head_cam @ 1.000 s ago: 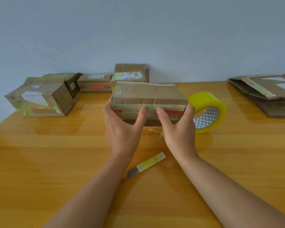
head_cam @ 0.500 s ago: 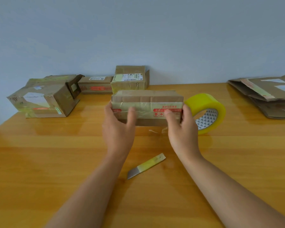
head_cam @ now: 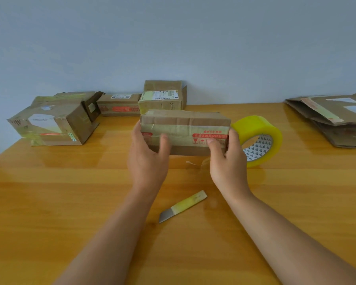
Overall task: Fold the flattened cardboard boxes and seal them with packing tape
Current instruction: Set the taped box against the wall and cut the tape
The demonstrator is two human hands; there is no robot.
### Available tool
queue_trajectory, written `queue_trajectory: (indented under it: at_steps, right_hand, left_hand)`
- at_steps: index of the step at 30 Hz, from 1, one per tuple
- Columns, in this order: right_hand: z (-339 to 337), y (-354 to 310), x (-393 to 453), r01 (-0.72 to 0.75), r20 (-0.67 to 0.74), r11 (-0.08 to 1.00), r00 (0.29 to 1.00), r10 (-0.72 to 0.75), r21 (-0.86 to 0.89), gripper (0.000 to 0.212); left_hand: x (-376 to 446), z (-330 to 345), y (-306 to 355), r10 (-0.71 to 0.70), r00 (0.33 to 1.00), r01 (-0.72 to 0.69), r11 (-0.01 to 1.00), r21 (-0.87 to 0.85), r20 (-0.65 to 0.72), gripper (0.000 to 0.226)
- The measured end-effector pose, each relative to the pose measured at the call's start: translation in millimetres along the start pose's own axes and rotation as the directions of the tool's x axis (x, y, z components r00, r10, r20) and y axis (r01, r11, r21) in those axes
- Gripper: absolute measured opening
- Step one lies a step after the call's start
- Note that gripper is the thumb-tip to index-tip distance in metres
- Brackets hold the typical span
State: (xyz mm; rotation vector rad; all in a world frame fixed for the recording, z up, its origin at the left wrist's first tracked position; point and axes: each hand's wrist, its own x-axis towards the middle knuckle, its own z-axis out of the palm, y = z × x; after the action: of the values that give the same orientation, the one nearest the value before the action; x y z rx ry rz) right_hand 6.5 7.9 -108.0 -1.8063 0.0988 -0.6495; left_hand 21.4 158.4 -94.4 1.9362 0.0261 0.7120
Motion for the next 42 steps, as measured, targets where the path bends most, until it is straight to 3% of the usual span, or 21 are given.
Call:
queue_trajectory:
  at_steps: [2,5,8,9,10,12,14,16,19,23,27,32,37,42]
  right_hand:
    - [-2,0,1,-0.006,-0.001,1.0,1.0,0.006,0.01,0.029]
    - [-4,-1,1,-0.014,-0.018,1.0,1.0,0.015,0.013,0.035]
    - [-4,-1,0,-0.005,0.008,1.0,1.0,0.005,0.026,0.034]
    - [-3,-1,0,0.004,0.025,1.0,1.0,-0.005,0.021,0.031]
    - [-2,-2,-1,0.012,0.043,1.0,0.999,-0.012,0.006,0.034]
    - [1,-3,-3,0.016,0.059,1.0,0.998,-0.014,-0.027,0.059]
    - [5,-1,-4,0.026,0.051,0.998,0.998,-0.023,-0.055,0.076]
    - [7,-1,-4,0.03,0.035,0.997,0.999,-0.028,-0.068,0.079]
    - [5,0,-2,0.019,0.015,0.997,1.0,-0.018,-0.07,0.066]
    - [-2,3,1,0.064,0.033,0.991,0.998,-0.06,-0.12,0.043]
    - [-6,4,4,0.066,0.058,0.989,0.997,-0.059,-0.135,0.04]
    - [-8,7,4,0.062,0.079,0.996,0.995,-0.057,-0.062,0.038]
    - [-5,4,1,0.118,0.066,0.986,0.992,-0.111,-0.12,0.045]
    - [-8,7,4,0.094,0.089,0.989,0.993,-0.084,-0.113,0.033]
  left_hand:
    - [4,-4,-3,0.034,0.999,-0.035,0.998,-0.047,-0.019,0.02]
    - [6,-7,-5,0.076,0.996,-0.079,0.995,-0.056,-0.053,0.024]
    - [6,-7,-4,0.025,1.0,-0.025,0.998,-0.051,-0.004,0.018]
    - [5,-6,-2,-0.012,0.999,0.013,1.0,-0.02,0.041,0.026]
    - [3,-5,0,-0.039,0.996,0.035,0.998,0.048,0.086,0.055]
    - [-2,-2,4,-0.045,0.988,0.019,0.985,0.17,0.149,0.105]
    - [-5,-1,9,0.002,0.989,-0.035,0.975,0.219,0.148,0.121]
    - [-5,-1,9,0.023,0.99,-0.057,0.967,0.248,0.137,0.125]
    - [-3,-1,6,0.012,0.991,-0.043,0.972,0.229,0.134,0.118]
    - [8,-7,-3,0.01,0.99,-0.032,0.987,0.159,0.138,0.084]
    - [15,-13,-11,0.076,0.99,-0.094,0.984,0.153,0.119,0.061]
    - [15,-12,-14,0.066,0.991,-0.078,0.992,0.097,0.119,0.059]
    - [11,-9,-10,0.035,0.983,-0.061,0.988,0.141,0.182,0.089]
    - [21,-16,-16,0.026,0.992,-0.039,0.994,0.103,0.123,0.06]
